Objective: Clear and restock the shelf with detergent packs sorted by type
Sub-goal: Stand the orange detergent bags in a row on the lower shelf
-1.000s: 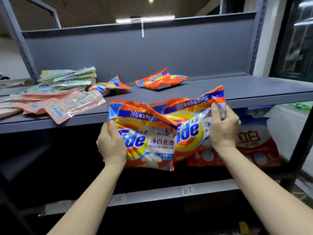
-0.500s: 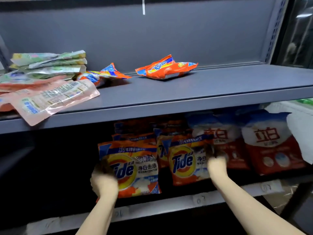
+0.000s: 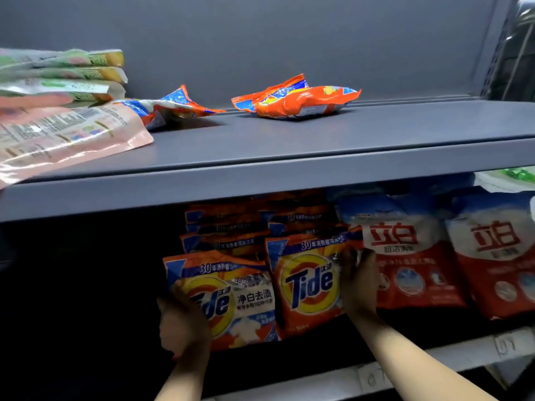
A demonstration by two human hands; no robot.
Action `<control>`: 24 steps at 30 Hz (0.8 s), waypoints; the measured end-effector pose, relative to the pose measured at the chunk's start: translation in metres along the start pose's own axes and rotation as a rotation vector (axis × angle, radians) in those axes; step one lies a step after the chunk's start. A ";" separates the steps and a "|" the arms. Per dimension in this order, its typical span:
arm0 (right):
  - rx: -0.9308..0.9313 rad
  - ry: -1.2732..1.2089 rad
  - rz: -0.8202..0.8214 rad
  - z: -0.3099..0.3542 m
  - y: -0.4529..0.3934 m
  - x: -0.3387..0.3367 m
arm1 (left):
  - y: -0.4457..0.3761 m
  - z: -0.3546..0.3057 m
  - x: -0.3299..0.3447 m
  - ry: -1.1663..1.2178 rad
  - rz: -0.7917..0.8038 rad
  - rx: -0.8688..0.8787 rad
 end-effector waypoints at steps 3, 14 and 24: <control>-0.116 0.225 -0.095 0.015 0.007 -0.008 | 0.003 -0.004 -0.006 -0.147 0.010 0.092; -0.637 0.698 0.568 -0.011 0.065 0.015 | 0.057 -0.052 0.054 -0.582 0.407 1.141; -0.485 0.670 0.725 -0.005 0.046 0.029 | 0.055 -0.061 0.057 -0.663 0.548 1.028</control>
Point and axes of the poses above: each hand's wrist, its own y-axis away from the middle knuckle, its own x-axis out of the palm, z = x × y, the point moved 5 cm from there along -y, towards the middle knuckle, and after that the axes turned 6 degrees about -y, right-handed, at the moved point
